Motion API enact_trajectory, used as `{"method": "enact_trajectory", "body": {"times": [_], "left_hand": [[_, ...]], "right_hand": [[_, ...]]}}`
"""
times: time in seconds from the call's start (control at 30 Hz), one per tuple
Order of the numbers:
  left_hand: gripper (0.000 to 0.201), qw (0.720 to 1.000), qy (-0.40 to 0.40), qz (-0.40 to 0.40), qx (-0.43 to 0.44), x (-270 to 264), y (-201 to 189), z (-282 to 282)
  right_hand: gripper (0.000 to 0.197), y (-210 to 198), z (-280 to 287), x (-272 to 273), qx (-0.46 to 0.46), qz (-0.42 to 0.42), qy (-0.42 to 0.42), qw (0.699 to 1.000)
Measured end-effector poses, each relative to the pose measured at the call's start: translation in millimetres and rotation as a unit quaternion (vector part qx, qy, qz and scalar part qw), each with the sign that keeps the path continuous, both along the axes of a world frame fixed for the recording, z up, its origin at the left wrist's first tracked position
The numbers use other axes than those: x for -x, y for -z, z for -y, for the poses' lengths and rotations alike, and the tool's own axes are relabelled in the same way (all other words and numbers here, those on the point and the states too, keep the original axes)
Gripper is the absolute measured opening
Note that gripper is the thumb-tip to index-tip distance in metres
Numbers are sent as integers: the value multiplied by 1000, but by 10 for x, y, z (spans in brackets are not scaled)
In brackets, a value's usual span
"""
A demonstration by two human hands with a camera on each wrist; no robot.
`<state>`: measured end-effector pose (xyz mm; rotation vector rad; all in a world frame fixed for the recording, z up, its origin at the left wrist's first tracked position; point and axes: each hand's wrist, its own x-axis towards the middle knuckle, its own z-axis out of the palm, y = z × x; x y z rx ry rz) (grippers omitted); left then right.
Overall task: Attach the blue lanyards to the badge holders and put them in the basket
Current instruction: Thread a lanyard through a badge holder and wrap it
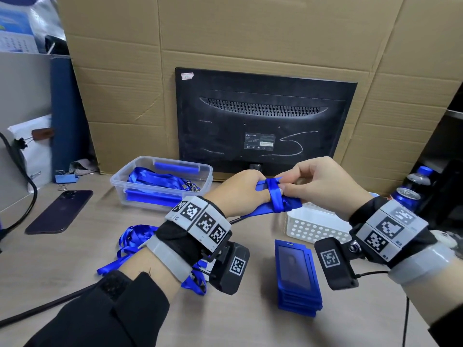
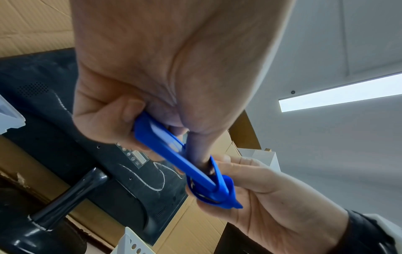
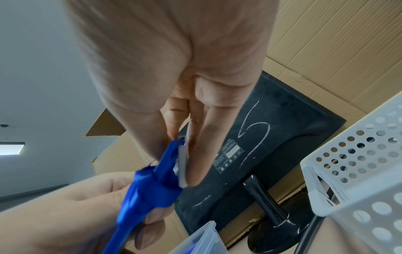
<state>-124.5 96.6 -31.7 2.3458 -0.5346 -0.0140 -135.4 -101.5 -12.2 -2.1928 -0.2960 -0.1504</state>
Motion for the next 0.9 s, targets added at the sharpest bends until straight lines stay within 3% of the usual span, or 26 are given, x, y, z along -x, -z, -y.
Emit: {"method": "enact_trajectory", "body": {"times": [0.07,0.43,0.6,0.9], "left_hand": [[45,1000,3,-6,-3,3,6,4],[35,999,3,-29,-14,20,-13,39],[22,999,4,-45,-17,34,-89,61],[25,997,3,-80,14,46,-151,54]], "right_hand": [[3,-19,12,10,-2,-15,-14,1000],[13,-50,36,61,-9,-67,-41,997],[10,-17,54,69,31,-46,-45,997],[26,63,111,-35,46,-9,-13,999]]}}
